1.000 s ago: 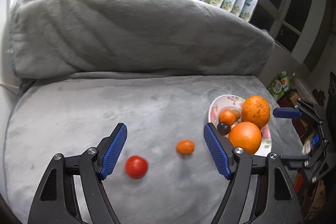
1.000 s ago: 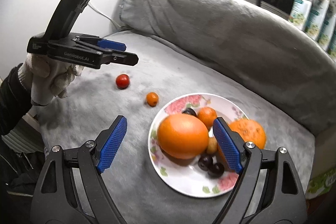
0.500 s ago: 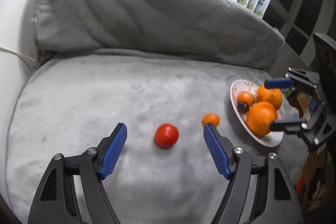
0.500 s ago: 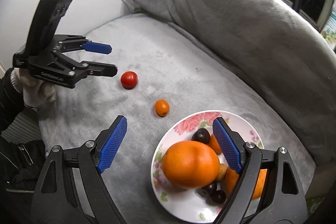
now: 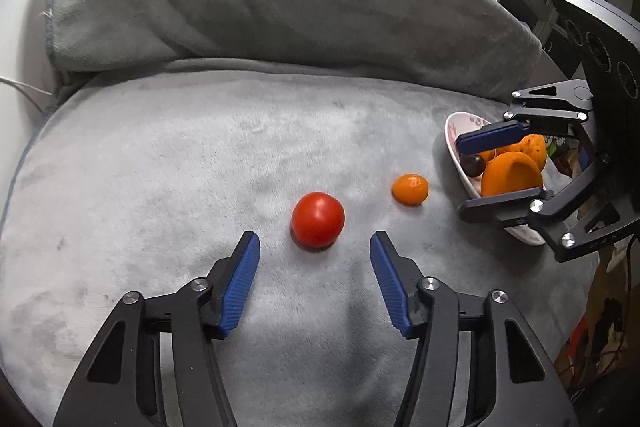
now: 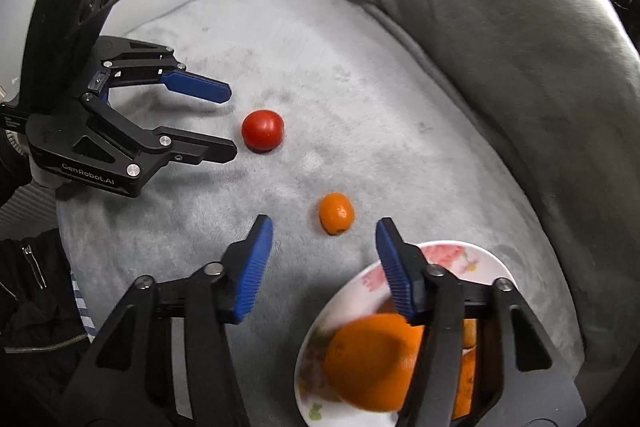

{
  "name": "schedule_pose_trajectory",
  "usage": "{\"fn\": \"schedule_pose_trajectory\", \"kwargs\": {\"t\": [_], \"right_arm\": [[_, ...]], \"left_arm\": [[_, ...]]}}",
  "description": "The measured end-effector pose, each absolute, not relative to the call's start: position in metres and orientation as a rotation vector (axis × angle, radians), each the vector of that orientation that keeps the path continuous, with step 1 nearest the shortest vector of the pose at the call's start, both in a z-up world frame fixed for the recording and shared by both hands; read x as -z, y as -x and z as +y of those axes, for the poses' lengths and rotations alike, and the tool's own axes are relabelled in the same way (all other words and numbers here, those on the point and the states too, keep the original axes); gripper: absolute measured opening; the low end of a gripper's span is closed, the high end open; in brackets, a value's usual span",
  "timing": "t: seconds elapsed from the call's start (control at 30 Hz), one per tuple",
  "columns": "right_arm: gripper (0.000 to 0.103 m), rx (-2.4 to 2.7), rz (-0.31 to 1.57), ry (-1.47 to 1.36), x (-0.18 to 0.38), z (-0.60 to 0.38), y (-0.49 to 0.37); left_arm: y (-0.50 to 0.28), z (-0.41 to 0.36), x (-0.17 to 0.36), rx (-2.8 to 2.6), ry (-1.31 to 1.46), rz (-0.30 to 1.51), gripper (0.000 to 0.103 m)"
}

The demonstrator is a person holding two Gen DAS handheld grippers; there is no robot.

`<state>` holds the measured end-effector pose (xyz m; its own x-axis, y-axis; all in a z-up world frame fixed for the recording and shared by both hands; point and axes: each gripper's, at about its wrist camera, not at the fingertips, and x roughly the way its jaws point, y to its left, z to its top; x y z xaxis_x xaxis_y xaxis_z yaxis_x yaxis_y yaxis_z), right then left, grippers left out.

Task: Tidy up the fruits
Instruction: 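Withdraw both tools from the plate toward the tomato and small mandarin, then grasp the small mandarin with the right gripper while the left gripper grasps the red tomato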

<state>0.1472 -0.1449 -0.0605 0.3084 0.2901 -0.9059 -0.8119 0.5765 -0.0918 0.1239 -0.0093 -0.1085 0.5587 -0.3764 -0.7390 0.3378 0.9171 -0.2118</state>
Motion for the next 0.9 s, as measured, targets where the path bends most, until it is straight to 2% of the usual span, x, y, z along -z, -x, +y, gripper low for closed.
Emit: {"fn": "schedule_pose_trajectory", "kwargs": {"t": [0.07,0.13,0.3,0.53,0.6,0.9], "right_arm": [[0.053,-0.789,1.020,0.637,0.066,-0.140,-0.151],[0.047,-0.787,1.034,0.648,0.070,-0.137,-0.155],[0.043,-0.784,1.063,0.666,0.077,-0.131,-0.167],[0.042,-0.778,1.101,0.694,0.090,-0.119,-0.180],[0.042,-0.780,1.113,0.701,0.095,-0.116,-0.183],[0.034,-0.781,1.143,0.718,0.105,-0.106,-0.191]], "left_arm": [[-0.126,-0.009,0.110,0.423,0.051,0.888,0.053],[-0.129,-0.009,0.112,0.422,0.056,0.894,0.051],[-0.133,-0.008,0.115,0.425,0.066,0.902,0.048],[-0.137,-0.009,0.119,0.429,0.060,0.915,0.047],[-0.139,-0.009,0.120,0.431,0.059,0.919,0.044],[-0.143,-0.013,0.122,0.439,0.049,0.924,0.044]]}}
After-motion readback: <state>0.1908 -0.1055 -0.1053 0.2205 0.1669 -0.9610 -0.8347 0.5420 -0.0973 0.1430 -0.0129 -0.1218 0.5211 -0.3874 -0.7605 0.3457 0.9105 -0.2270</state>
